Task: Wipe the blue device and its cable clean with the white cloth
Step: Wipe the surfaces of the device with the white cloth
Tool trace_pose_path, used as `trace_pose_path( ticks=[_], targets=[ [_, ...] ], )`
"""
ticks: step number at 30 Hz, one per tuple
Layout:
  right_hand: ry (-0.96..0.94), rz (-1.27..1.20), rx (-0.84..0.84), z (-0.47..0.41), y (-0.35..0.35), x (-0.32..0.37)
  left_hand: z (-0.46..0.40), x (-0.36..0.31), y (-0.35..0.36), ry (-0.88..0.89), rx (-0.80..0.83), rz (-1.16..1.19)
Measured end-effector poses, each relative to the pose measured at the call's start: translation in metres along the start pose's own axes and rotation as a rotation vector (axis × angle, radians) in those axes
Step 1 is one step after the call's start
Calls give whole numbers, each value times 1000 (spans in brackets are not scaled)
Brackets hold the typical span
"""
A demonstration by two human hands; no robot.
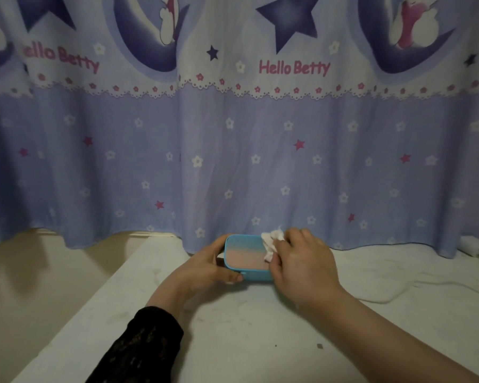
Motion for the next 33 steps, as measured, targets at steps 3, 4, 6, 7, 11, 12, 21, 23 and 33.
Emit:
trace_pose_path(
  ticks=[3,4,6,7,11,12,21,23,33],
  targets=[
    [-96,-55,-21,5,1,6,0,1,0,-2,-1,17],
    [-132,-71,-15,5,3,8,0,1,0,-2,-4,26],
    [-120,-52,9,4,4,7,0,1,1,-7,-7,23],
    [-76,-18,28,2,4,5,0,1,1,-9,-8,16],
    [69,74,40,-3,2,-1,0,1,0,-10,-10,4],
    [51,67,23,-2,2,0,1,1,0,-10,-10,0],
    [73,129,53,-4,4,0,0,-1,2,2,-16,4],
    [126,144,62,-5,2,0,1,-1,1,4,-14,-5],
    [116,138,51,-7,3,-3,1,-2,1,-2,-18,-28]
  ],
)
Point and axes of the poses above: each hand's wrist, its own z-axis away from the middle knuckle, its own y-axis out of the palm, x = y × z, the point moved 1 cm from there along -z, towards the middle knuckle, and after that the axes turned 3 degrees about x, right-handed, at the moved point
